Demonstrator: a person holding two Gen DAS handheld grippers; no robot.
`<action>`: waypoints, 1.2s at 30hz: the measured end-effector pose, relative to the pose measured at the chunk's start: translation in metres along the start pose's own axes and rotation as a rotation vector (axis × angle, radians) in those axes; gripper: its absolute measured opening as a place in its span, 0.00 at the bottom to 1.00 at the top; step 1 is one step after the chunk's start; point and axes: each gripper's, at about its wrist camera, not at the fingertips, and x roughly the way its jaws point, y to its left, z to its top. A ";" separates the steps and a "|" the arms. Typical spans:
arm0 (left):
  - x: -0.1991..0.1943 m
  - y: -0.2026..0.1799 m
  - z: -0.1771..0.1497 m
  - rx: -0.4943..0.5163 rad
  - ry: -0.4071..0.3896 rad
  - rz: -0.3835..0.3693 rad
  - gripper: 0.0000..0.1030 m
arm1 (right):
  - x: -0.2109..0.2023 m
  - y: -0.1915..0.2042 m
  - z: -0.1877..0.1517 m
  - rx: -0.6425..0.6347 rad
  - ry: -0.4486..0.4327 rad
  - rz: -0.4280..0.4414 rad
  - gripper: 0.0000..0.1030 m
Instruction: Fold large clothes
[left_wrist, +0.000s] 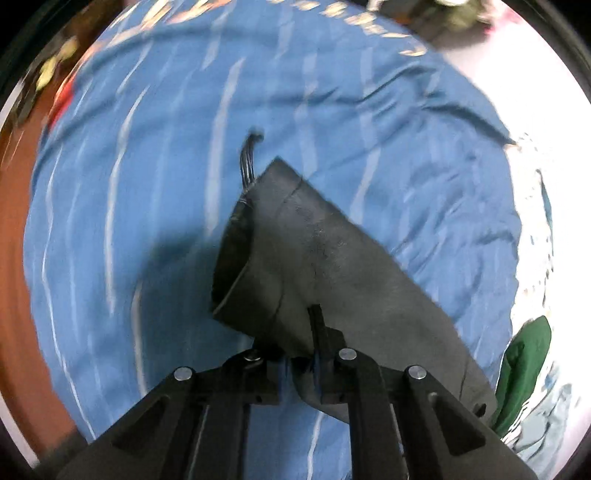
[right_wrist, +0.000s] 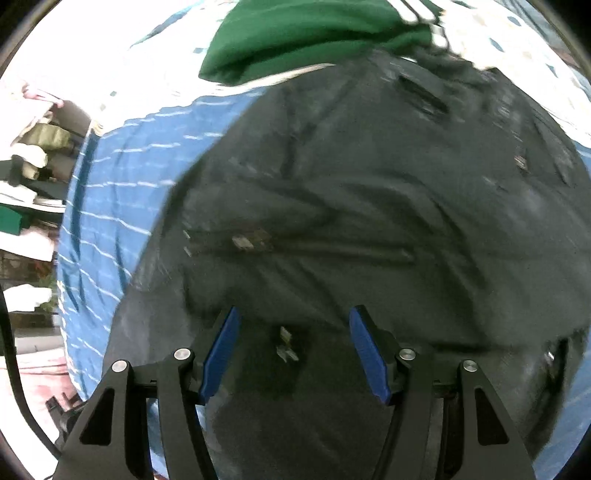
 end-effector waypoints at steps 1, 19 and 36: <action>-0.001 -0.007 0.005 0.036 -0.016 -0.007 0.06 | 0.008 0.008 0.006 -0.006 -0.001 0.008 0.59; -0.125 -0.161 -0.071 0.800 -0.491 0.012 0.04 | 0.000 0.020 0.009 -0.126 -0.011 -0.363 0.81; -0.159 -0.296 -0.404 1.308 -0.345 -0.276 0.03 | -0.096 -0.195 -0.005 0.209 -0.057 -0.199 0.81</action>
